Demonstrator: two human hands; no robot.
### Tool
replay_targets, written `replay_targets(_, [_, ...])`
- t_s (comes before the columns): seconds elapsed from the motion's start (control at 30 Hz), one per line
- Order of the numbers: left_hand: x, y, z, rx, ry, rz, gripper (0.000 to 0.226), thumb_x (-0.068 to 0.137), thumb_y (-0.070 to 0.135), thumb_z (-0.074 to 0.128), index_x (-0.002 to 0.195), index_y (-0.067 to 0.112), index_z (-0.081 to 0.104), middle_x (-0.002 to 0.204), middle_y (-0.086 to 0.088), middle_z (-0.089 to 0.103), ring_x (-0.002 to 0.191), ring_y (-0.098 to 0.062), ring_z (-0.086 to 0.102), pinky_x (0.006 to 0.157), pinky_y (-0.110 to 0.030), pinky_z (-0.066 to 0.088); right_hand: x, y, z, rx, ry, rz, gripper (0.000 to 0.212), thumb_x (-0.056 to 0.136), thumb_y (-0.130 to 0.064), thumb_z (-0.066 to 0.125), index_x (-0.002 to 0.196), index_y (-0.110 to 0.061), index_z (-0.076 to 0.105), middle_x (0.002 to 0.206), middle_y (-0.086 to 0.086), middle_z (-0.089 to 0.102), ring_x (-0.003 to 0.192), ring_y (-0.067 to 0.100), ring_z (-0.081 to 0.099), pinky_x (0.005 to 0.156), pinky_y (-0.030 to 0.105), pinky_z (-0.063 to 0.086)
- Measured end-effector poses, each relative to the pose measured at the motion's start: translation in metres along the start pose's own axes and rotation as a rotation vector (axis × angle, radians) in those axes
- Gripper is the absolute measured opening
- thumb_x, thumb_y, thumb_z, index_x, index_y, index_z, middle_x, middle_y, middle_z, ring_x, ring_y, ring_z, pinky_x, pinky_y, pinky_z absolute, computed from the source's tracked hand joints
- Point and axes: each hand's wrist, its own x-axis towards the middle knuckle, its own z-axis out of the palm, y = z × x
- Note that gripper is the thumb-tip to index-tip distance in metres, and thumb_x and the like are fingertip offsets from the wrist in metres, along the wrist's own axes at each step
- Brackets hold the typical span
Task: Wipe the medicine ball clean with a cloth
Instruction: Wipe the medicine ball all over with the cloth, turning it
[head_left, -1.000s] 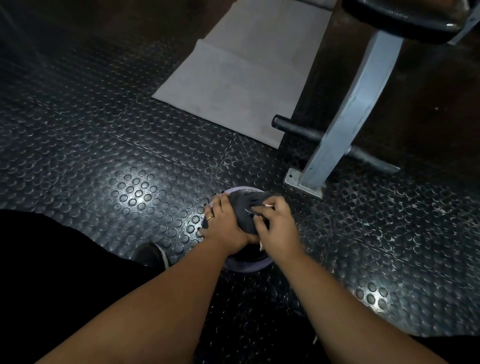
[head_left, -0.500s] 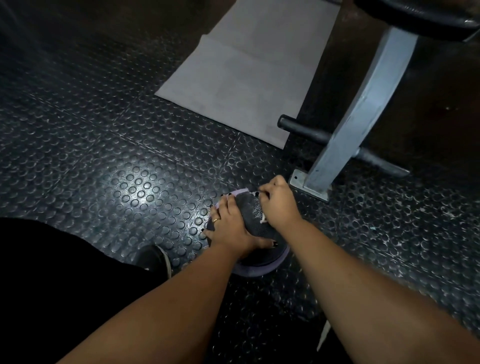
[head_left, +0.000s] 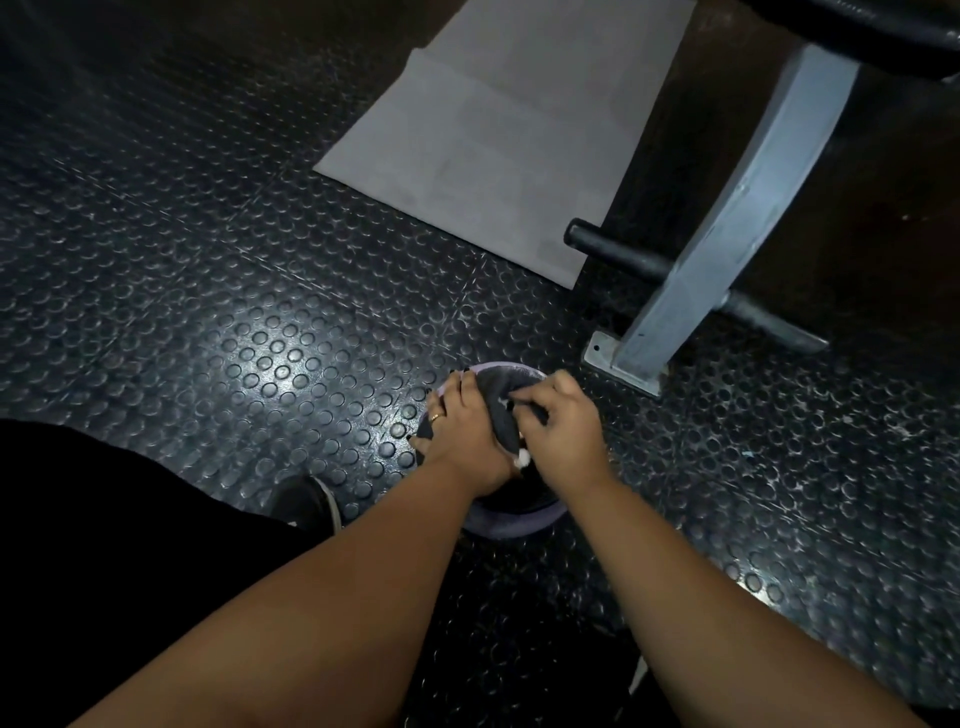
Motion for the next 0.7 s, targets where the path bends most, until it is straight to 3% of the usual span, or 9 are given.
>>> replay_targets(0.1, [-0.005,-0.001,0.007,0.038,-0.001,0.013,0.158,0.045,0.067,0.088,0.157,0.015,-0.011,0.165,0.001,-0.010,0.152,-0.031,-0.012,0.117,-0.067,0.015,0.034,0.010,0.006,-0.066,-0.001,0.131,0.019,0.089,-0.015,0.061,0.104,-0.009,0.072,0.099,0.003,0.053,0.086,0.015,0.054,0.083,0.026,0.046])
replay_targets(0.2, [-0.011,0.003,0.011,0.063,0.003,0.007,0.160,0.042,0.069,0.089,0.156,0.019,-0.012,0.164,0.005,-0.014,0.152,-0.030,-0.014,0.114,-0.072,0.015,0.060,0.025,0.008,-0.155,-0.113,0.236,0.022,0.091,-0.021,0.058,0.106,-0.011,0.071,0.108,0.011,0.051,0.102,0.027,0.053,0.092,0.036,0.046])
replay_targets(0.3, [-0.008,0.010,0.010,0.050,0.015,-0.018,0.159,0.042,0.070,0.088,0.156,0.020,-0.012,0.164,0.005,-0.013,0.152,-0.029,-0.014,0.112,-0.074,0.015,0.060,0.024,0.008,-0.266,-0.184,0.230,0.029,0.094,-0.030,0.049,0.113,-0.016,0.066,0.114,0.012,0.046,0.110,0.029,0.045,0.098,0.045,0.041])
replay_targets(0.4, [-0.002,0.007,0.013,0.037,0.027,0.013,0.160,0.039,0.074,0.085,0.156,0.020,-0.009,0.164,0.001,-0.009,0.152,-0.030,-0.012,0.115,-0.070,0.014,0.036,0.017,0.000,-0.312,-0.150,0.135,0.031,0.093,-0.030,0.049,0.119,-0.017,0.061,0.116,0.009,0.043,0.113,0.025,0.039,0.098,0.041,0.038])
replay_targets(0.47, [-0.002,0.006,0.011,0.046,0.011,0.029,0.153,0.047,0.067,0.087,0.156,0.020,-0.009,0.164,0.001,-0.008,0.152,-0.032,-0.010,0.115,-0.070,0.015,0.012,0.017,-0.007,-0.216,-0.129,0.057,0.031,0.091,-0.023,0.055,0.120,-0.016,0.060,0.113,0.006,0.041,0.110,0.021,0.038,0.096,0.035,0.039])
replay_targets(0.57, [-0.003,0.012,0.002,0.049,-0.029,0.006,0.141,0.062,0.049,0.090,0.157,0.020,-0.010,0.165,0.003,-0.013,0.152,-0.033,-0.011,0.110,-0.077,0.014,-0.018,0.019,-0.016,-0.031,-0.141,-0.011,0.032,0.086,-0.006,0.061,0.117,-0.014,0.063,0.105,0.000,0.040,0.102,0.014,0.044,0.093,0.023,0.042])
replay_targets(0.7, [-0.005,0.014,0.002,0.056,-0.043,0.016,0.142,0.062,0.051,0.089,0.157,0.020,-0.012,0.165,0.004,-0.015,0.152,-0.033,-0.012,0.109,-0.079,0.012,-0.021,0.021,-0.013,0.031,-0.092,-0.015,0.029,0.084,0.000,0.063,0.108,-0.014,0.068,0.097,-0.004,0.043,0.094,0.012,0.050,0.086,0.014,0.042])
